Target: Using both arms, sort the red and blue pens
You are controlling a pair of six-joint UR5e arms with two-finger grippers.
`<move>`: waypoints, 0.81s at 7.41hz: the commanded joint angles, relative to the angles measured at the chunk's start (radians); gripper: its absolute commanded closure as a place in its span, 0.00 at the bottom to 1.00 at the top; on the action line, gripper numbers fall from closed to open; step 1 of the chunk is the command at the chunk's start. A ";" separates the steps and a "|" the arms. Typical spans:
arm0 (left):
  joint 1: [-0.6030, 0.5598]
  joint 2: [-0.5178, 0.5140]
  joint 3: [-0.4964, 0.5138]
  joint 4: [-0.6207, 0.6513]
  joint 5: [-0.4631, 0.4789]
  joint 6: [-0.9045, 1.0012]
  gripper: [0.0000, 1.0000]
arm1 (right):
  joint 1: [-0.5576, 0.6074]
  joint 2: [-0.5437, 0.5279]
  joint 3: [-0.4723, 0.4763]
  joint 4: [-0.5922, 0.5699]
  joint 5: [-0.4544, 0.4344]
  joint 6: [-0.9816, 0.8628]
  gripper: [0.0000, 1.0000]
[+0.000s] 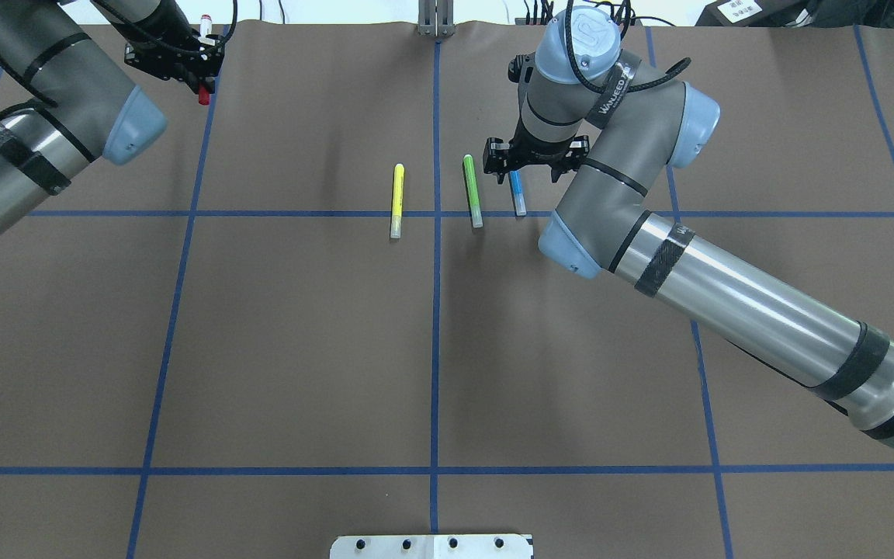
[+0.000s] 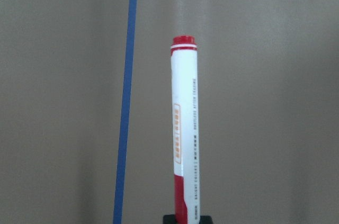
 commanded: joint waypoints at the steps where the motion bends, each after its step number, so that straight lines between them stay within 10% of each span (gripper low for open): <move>1: -0.001 0.001 0.000 -0.001 0.000 0.000 1.00 | -0.008 0.002 -0.047 0.034 -0.002 0.001 0.22; 6: -0.001 0.001 -0.002 0.001 0.000 -0.001 1.00 | -0.027 0.019 -0.101 0.043 -0.002 0.001 0.44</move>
